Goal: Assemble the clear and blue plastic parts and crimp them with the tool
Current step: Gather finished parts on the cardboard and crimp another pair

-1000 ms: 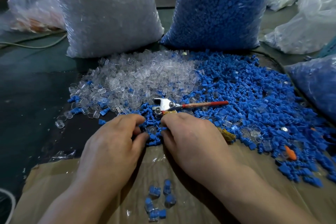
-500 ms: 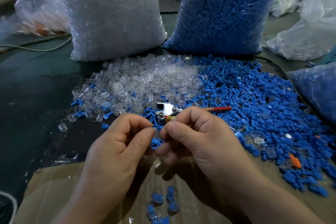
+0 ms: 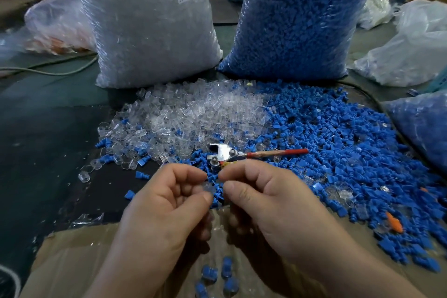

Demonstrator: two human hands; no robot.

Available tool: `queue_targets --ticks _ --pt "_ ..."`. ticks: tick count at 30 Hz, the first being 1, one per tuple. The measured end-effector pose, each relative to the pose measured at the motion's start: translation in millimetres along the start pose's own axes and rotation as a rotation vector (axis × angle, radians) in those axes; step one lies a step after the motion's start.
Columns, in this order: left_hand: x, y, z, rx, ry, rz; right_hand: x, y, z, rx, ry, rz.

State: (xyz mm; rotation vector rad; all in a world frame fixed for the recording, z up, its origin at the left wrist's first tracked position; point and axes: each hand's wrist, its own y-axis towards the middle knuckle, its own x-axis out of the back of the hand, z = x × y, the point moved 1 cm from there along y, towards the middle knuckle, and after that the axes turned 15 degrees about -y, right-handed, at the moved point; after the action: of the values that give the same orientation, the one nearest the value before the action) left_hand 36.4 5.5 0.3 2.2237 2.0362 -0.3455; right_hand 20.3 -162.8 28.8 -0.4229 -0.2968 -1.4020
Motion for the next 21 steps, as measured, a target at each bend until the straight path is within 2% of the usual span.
queue_targets --ticks 5,9,17,21 --pt "-1 1 4 0.028 -0.018 0.007 -2 -6 3 0.231 -0.381 -0.151" --pt "-4 -2 0 0.018 -0.046 0.033 0 -4 1 0.263 -0.426 -0.191" --pt "-5 -3 -5 0.02 -0.065 0.077 -1 -11 9 0.474 -0.761 -0.168" --pt "-6 -4 -10 0.048 -0.125 0.075 2 -11 10 0.471 -0.687 -0.193"
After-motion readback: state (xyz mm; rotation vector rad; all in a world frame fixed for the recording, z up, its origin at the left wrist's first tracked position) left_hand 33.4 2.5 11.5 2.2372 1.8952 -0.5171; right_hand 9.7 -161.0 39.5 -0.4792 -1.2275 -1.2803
